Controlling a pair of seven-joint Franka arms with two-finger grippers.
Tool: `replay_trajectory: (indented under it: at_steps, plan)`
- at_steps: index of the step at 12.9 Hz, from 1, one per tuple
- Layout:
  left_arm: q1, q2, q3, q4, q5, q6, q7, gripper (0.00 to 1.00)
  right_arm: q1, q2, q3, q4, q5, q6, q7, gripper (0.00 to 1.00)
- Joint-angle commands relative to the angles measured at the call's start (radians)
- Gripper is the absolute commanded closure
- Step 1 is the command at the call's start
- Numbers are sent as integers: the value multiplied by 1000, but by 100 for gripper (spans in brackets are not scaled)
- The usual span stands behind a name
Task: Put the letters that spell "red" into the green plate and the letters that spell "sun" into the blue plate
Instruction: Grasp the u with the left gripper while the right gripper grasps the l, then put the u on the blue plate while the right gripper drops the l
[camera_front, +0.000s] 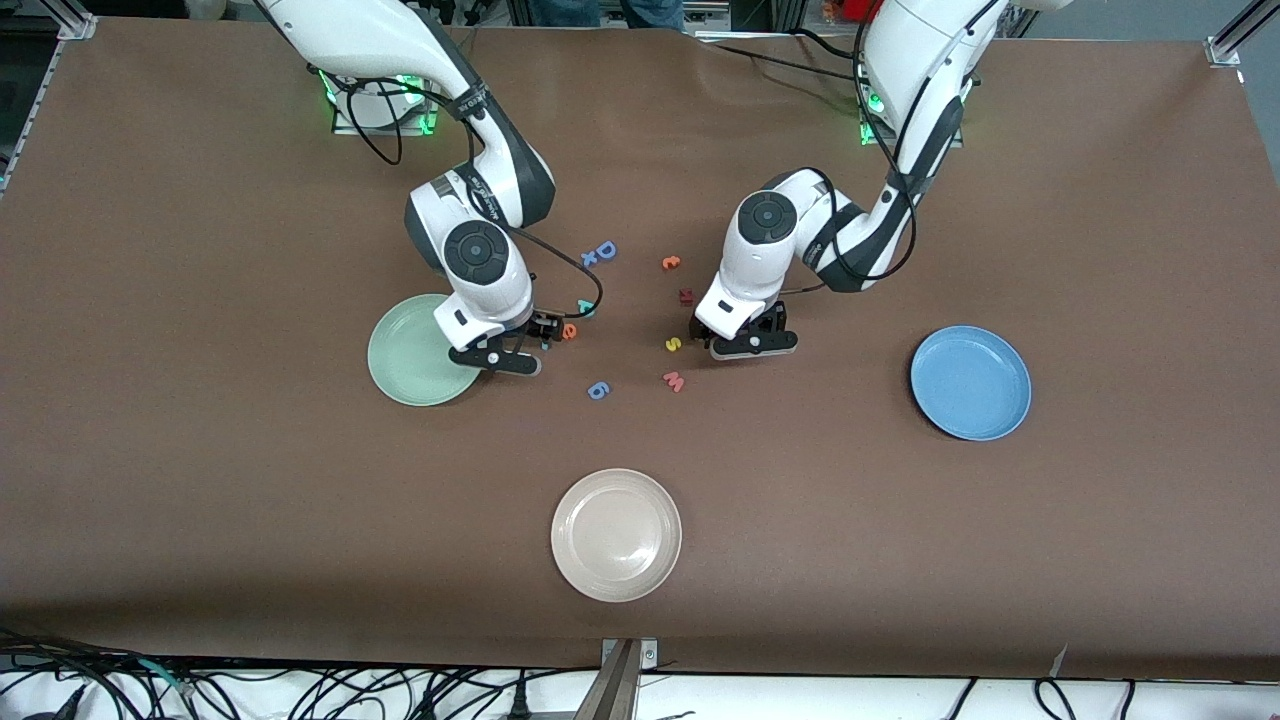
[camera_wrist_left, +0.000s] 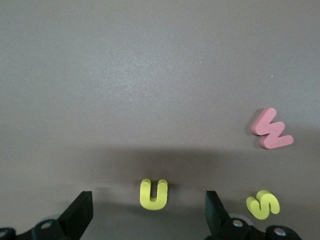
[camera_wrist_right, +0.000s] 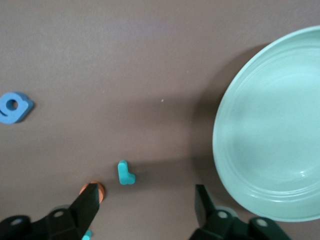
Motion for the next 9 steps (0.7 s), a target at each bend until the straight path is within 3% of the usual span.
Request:
replay_trajectory:
  at_steps: [1,4,6,8,9]
  plan:
    - [-3,39,2,42,38,-4,-13,2,6,11,11,-47,37,71,8,22]
    - [-3,39,1,42,38,-4,-13,32,5,28,20,-58,48,128,8,29]
    - [-2,39,1,42,38,-4,-13,51,5,42,20,-58,48,143,8,42]
    - [-3,39,1,42,38,-4,-11,61,5,71,20,-58,48,203,8,43]
    - [-3,39,1,42,38,-4,-8,62,5,78,22,-58,48,221,10,43]
